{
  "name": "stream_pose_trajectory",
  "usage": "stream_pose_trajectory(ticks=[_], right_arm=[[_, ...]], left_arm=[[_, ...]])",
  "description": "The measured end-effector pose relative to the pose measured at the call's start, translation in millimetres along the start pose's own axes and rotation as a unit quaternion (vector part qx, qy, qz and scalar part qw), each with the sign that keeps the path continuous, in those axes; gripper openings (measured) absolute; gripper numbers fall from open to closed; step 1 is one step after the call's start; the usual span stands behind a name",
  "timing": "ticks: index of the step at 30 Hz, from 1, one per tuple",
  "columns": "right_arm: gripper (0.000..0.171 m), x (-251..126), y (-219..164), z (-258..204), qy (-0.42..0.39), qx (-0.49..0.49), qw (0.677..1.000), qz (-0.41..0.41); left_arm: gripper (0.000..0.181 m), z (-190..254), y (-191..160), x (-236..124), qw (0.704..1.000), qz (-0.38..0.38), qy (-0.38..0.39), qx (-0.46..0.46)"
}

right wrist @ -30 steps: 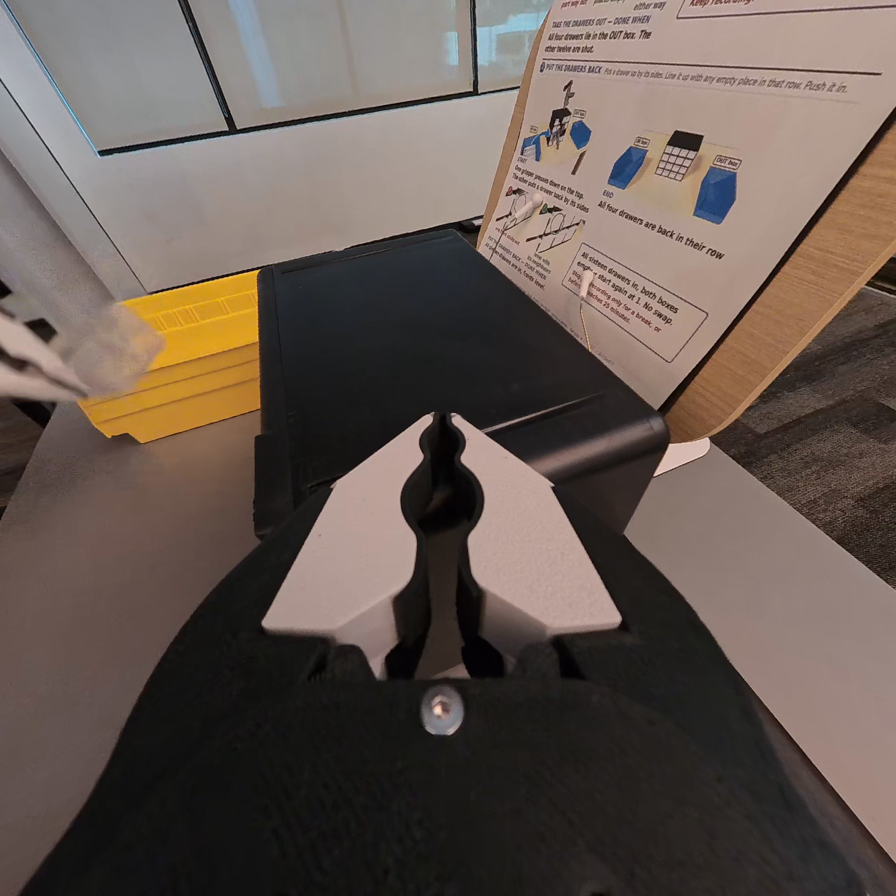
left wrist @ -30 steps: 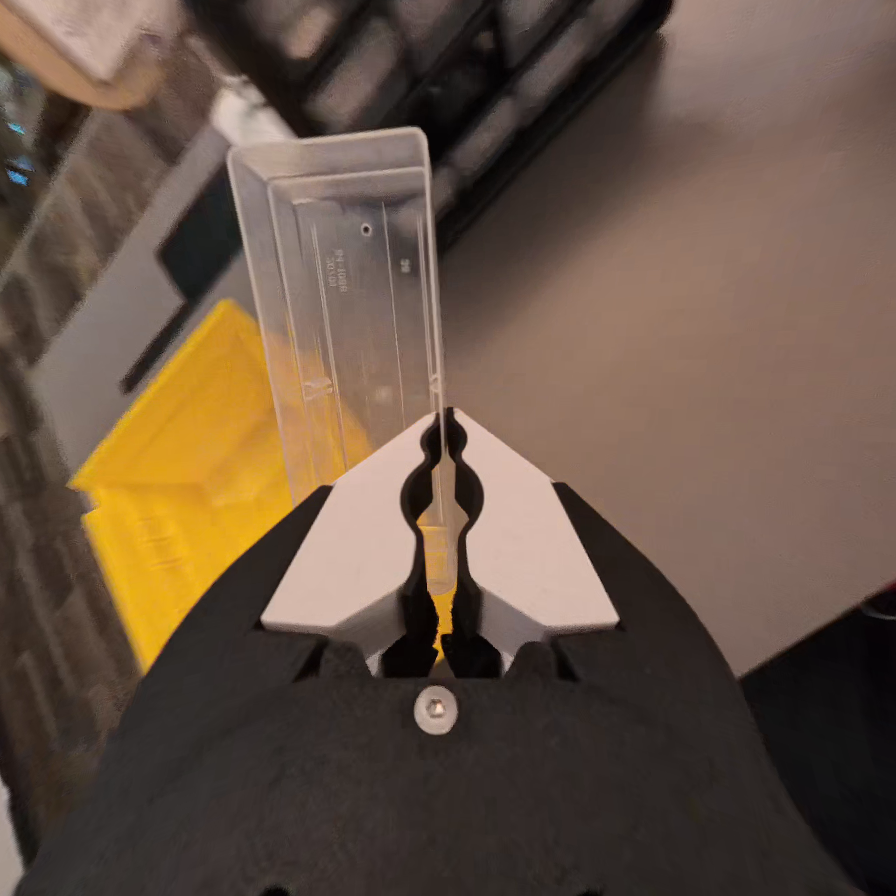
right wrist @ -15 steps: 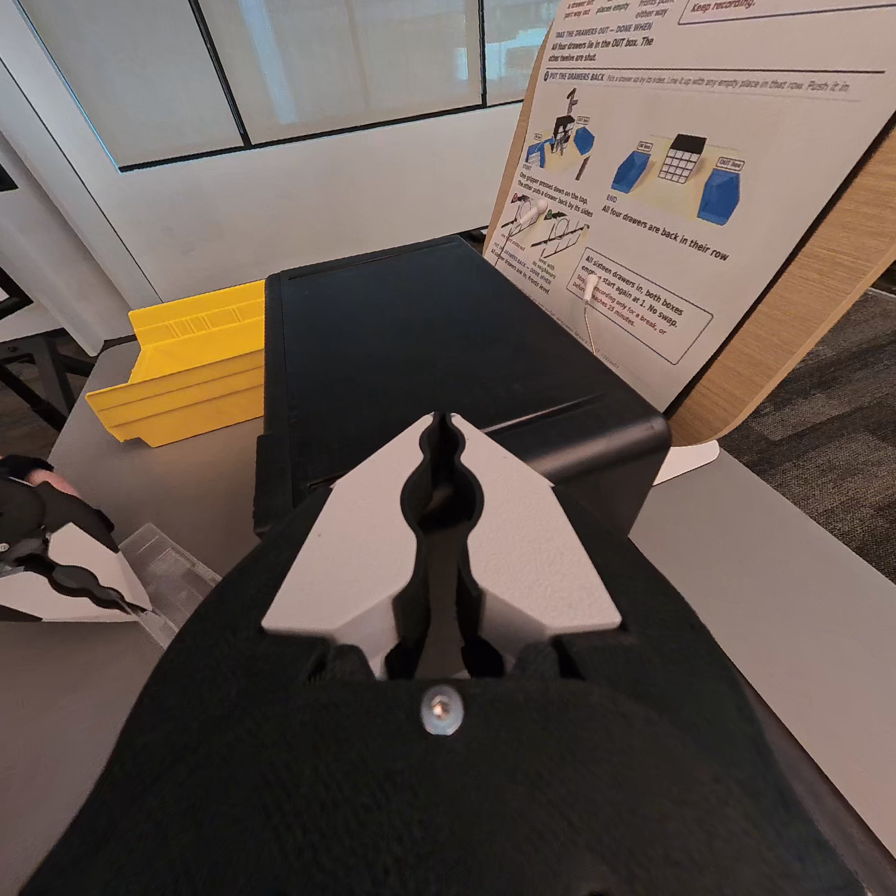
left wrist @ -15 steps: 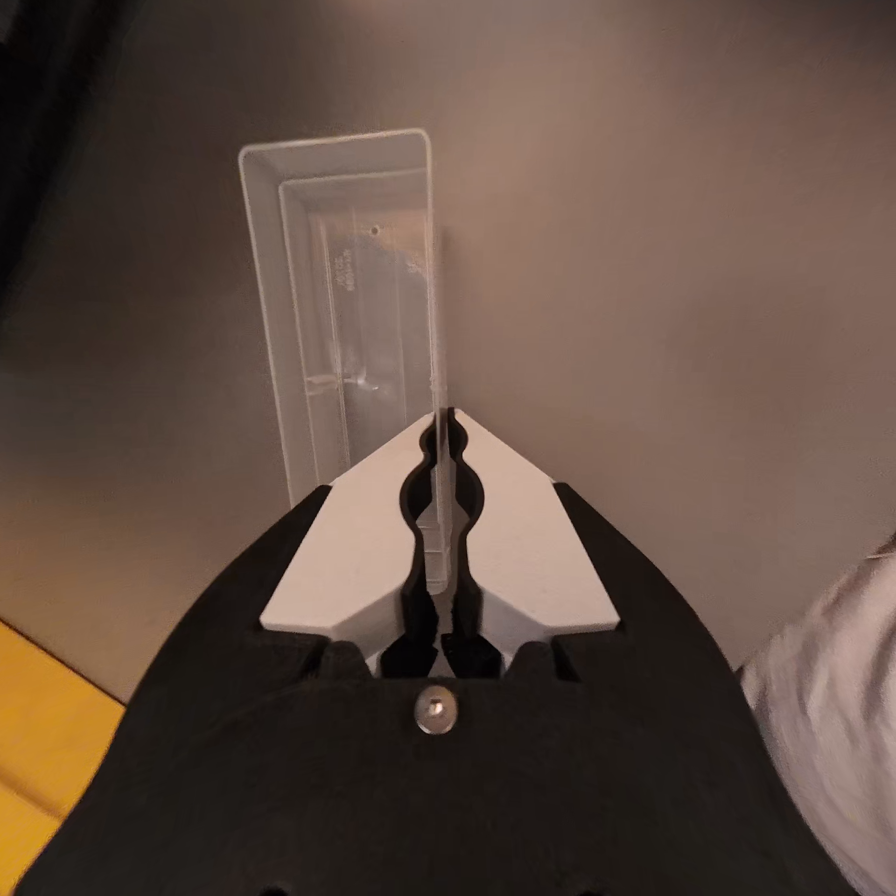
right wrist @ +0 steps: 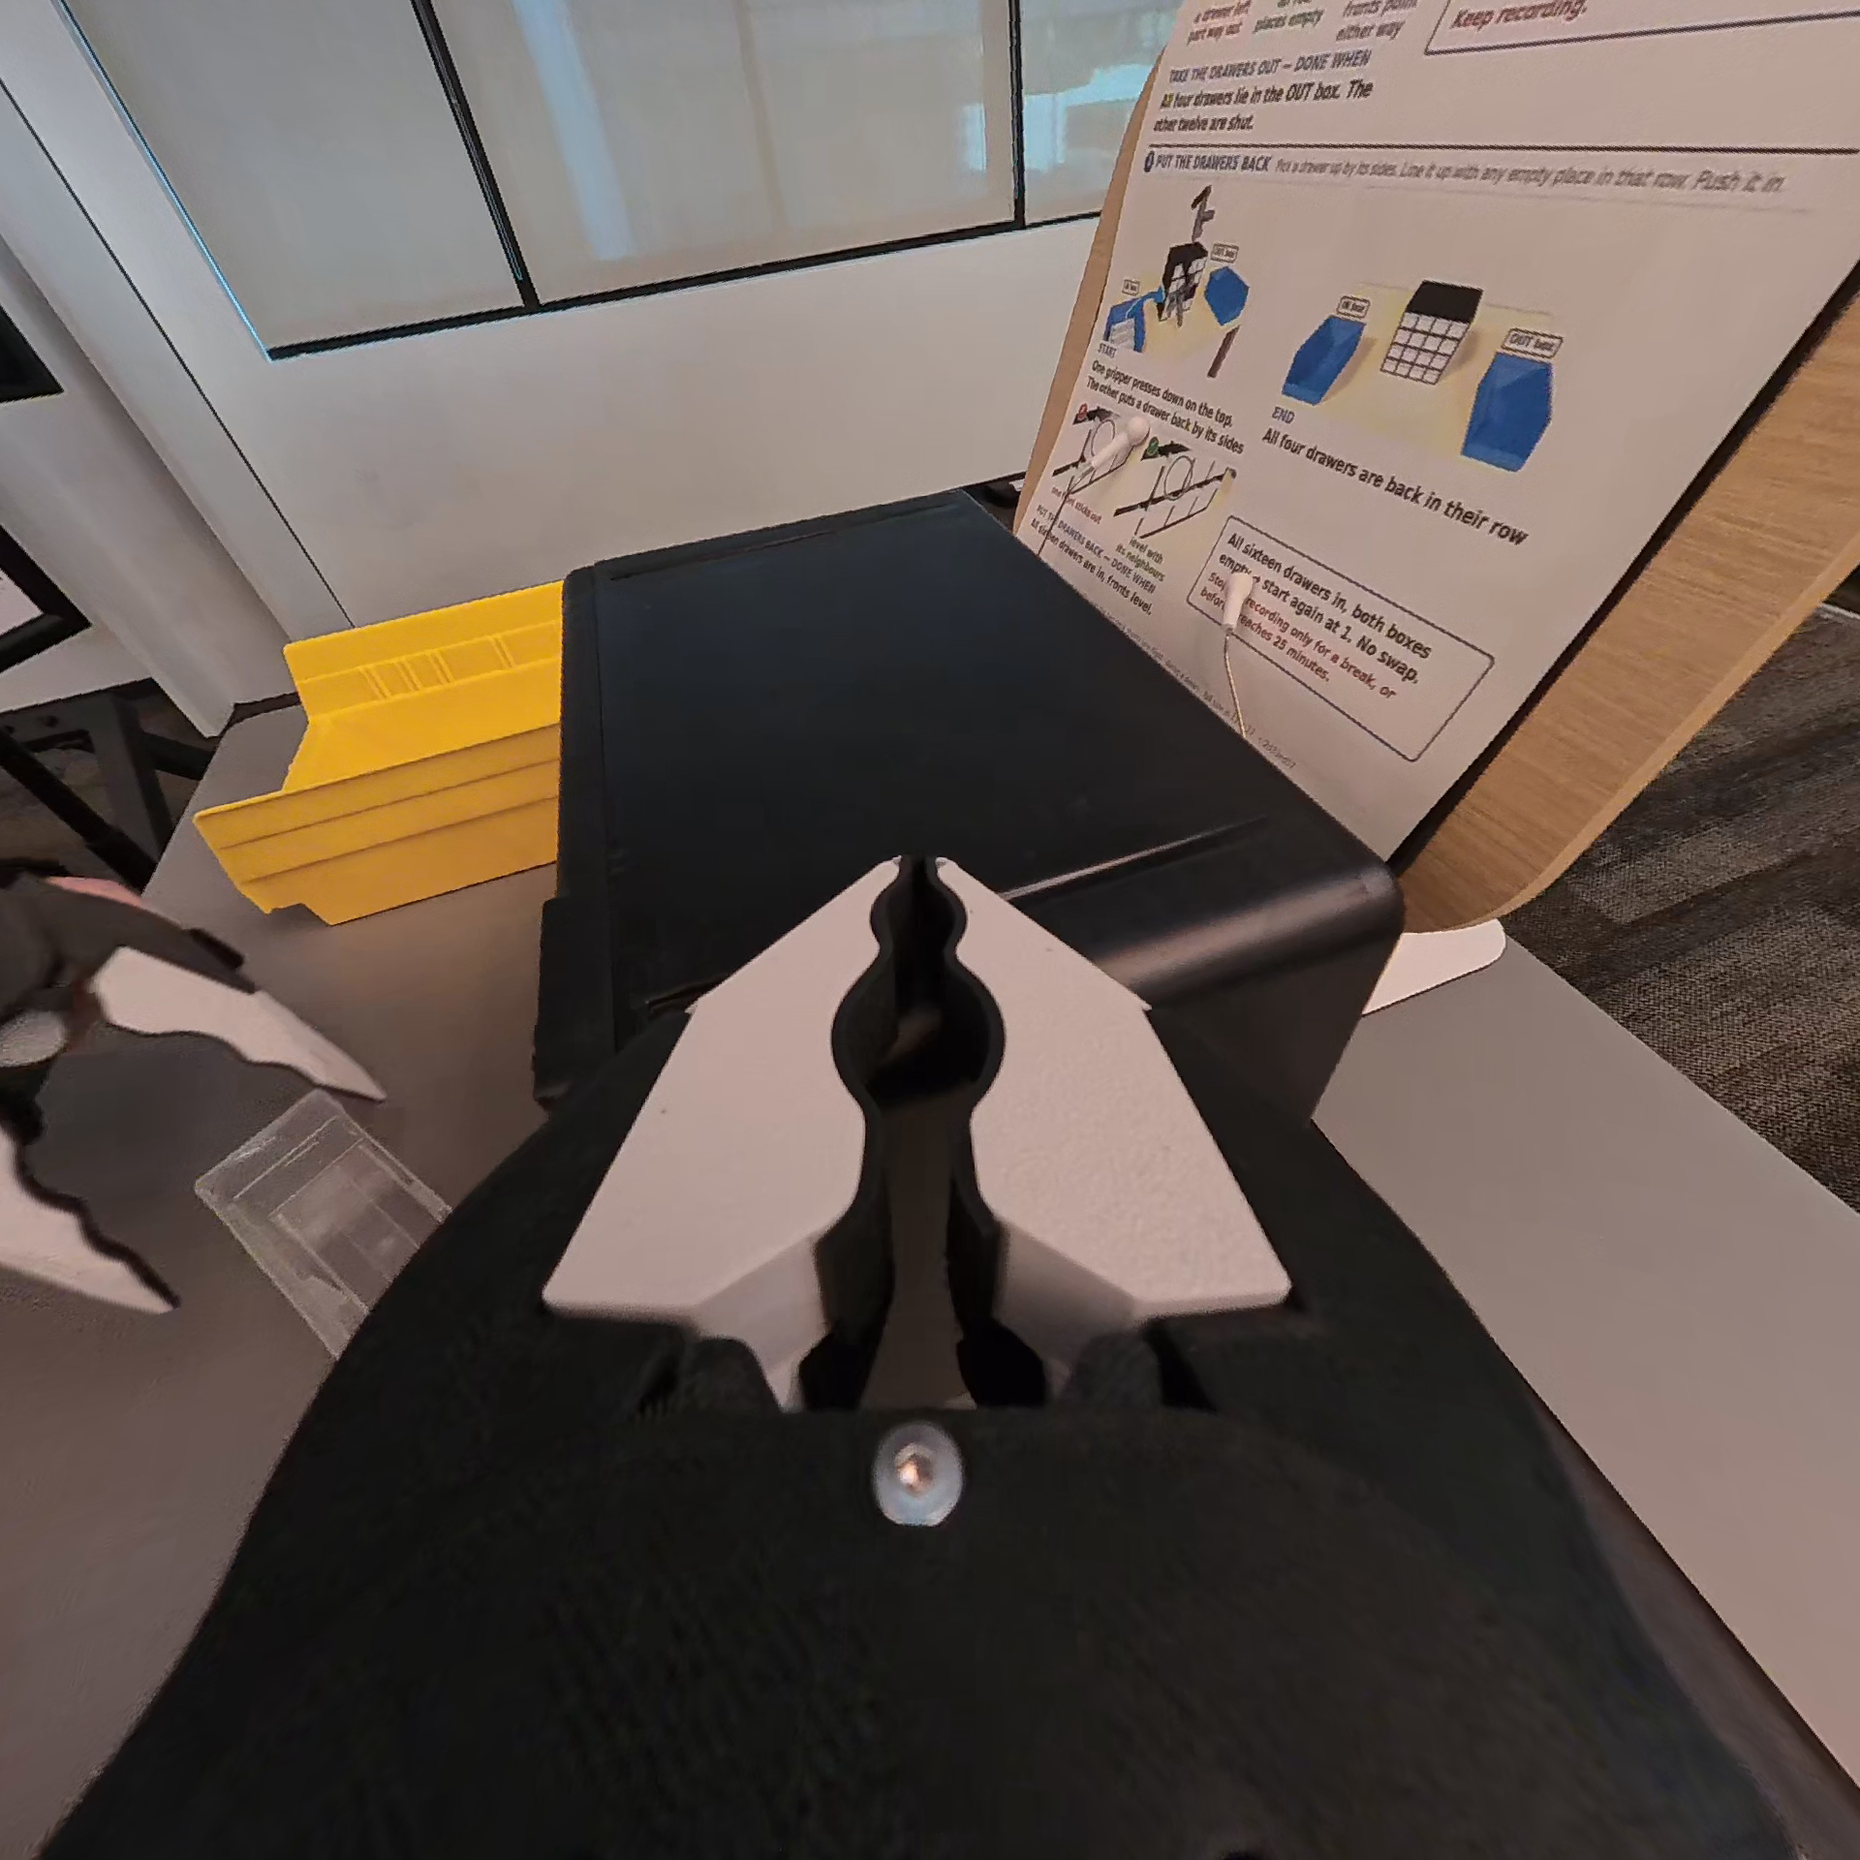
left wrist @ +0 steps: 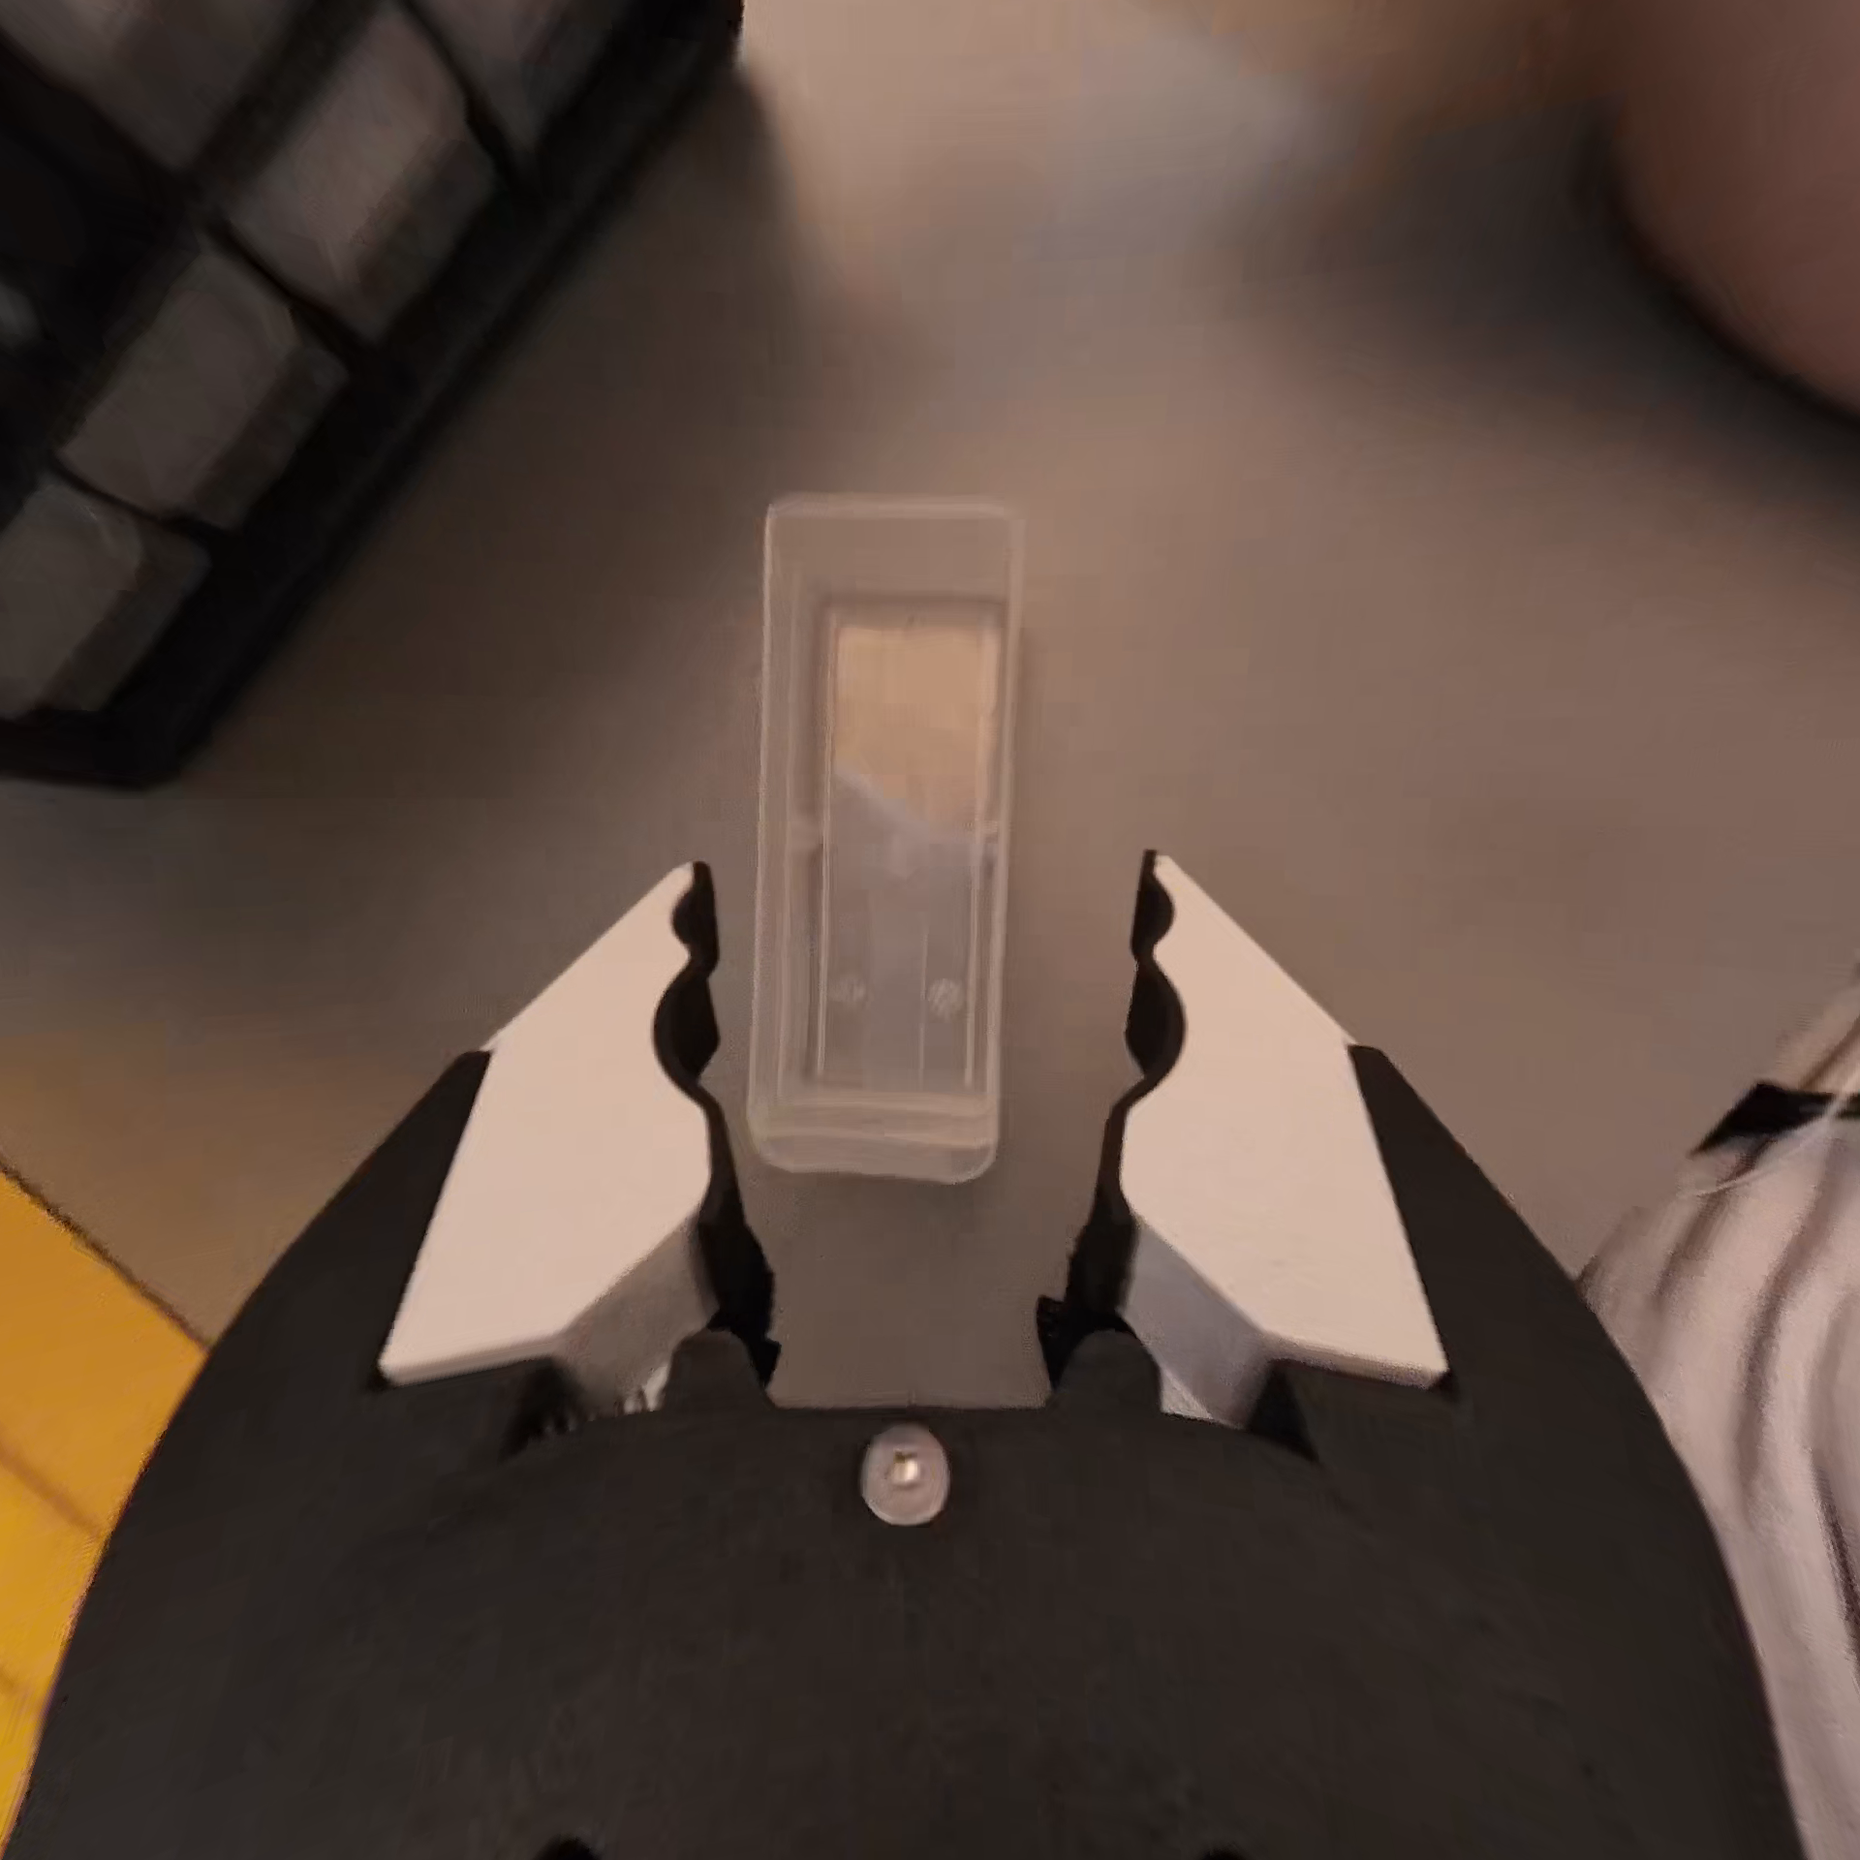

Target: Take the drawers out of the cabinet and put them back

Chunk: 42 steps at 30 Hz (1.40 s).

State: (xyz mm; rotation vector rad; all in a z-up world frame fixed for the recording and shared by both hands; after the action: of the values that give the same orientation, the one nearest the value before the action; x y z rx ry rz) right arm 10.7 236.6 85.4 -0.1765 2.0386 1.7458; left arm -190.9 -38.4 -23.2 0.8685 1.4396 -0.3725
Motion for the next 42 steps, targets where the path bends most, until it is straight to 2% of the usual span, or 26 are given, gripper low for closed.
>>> stream_pose_trajectory(ticks=[1,4,9,26,30,42], right_arm=[[0.0,0.0,-0.1,0.0,0.001,0.001,1.0,0.0],[0.0,-0.1,-0.7,0.4,0.004,0.003,1.0,0.003],[0.0,-0.1,-1.8,2.1,0.013,0.008,1.0,0.009],[0.0,-0.6,-2.5,1.8,0.018,0.008,1.0,0.011],[0.0,-0.8,-2.6,0.2,0.022,0.006,1.0,0.01],[0.0,-0.6,-4.1,2.1,0.034,0.012,0.999,0.017]], left_arm=[[0.088,-3.9,-3.8,8.1,1.0,-0.027,0.007,-0.008],[0.085,-8.0,-10.5,22.7,0.998,-0.049,0.029,-0.01],[0.065,-7.4,-12.7,29.0,0.998,-0.063,0.013,-0.008],[0.063,-4.7,-2.3,31.3,0.988,-0.153,0.026,-0.026],[0.06,-7.8,0.9,30.4,0.986,-0.16,0.03,-0.04],[0.059,-39.2,24.0,1.5,0.981,-0.1,0.064,-0.15]])
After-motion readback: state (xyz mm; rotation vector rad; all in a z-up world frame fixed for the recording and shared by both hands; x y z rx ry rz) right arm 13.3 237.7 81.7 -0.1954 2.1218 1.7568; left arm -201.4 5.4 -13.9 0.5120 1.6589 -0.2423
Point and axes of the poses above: each gripper's, where its closed fingertips meet, x out along the fingers, y out of its top, z = x × y across the jaws, the point moved 10 cm from there along -x, back along the fingers, and after that the axes turned 12 degrees about -z, right-handed, at the moved point
